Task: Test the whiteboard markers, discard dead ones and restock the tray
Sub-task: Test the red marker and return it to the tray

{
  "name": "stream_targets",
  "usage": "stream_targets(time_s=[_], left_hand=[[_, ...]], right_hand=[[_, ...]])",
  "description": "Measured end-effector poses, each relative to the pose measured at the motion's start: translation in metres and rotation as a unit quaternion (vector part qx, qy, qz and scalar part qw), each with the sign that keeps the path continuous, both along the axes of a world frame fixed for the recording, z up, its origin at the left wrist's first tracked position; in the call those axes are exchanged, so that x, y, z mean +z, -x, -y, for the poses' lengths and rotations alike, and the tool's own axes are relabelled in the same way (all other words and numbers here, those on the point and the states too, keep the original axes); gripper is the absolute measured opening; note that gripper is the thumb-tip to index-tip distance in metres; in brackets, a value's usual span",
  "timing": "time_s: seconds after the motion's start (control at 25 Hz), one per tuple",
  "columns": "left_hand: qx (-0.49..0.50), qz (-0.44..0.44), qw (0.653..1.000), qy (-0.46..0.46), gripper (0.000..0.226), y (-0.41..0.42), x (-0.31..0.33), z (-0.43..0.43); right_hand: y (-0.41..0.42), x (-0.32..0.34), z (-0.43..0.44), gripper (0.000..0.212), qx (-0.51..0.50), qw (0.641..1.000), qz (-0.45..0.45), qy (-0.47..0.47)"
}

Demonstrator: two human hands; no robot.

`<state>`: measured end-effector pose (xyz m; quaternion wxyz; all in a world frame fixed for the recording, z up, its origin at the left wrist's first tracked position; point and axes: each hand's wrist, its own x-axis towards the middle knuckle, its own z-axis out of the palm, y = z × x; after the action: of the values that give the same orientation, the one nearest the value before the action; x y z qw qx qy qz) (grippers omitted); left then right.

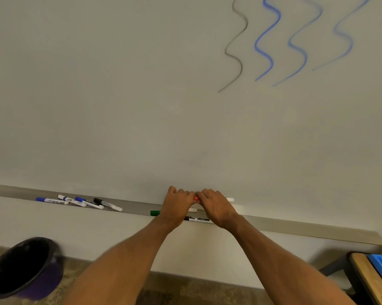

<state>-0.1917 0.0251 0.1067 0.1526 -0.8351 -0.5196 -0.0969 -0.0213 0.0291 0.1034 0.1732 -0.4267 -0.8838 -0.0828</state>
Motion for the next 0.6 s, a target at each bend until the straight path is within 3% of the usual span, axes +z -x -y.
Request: stream_targets(time_s=[0.12, 0.4, 0.52, 0.6], left_hand=[[-0.019, -0.041, 0.998, -0.034, 0.03, 0.008, 0.02, -0.006], [-0.061, -0.044, 0.989, -0.129, 0.026, 0.028, 0.062, -0.02], [-0.076, 0.023, 0.978, -0.194, 0.023, 0.037, 0.084, -0.022], [-0.072, 0.069, 0.963, -0.25, 0.022, 0.043, 0.107, -0.028]], right_hand=[[0.008, 0.026, -0.001, 0.014, -0.01, 1.0, 0.0, 0.0], [0.021, 0.072, 0.004, 0.029, -0.094, 0.993, 0.015, -0.074], [0.028, 0.093, 0.004, 0.042, -0.097, 0.984, -0.141, -0.043], [0.032, 0.118, -0.001, 0.028, -0.11, 0.965, -0.238, -0.018]])
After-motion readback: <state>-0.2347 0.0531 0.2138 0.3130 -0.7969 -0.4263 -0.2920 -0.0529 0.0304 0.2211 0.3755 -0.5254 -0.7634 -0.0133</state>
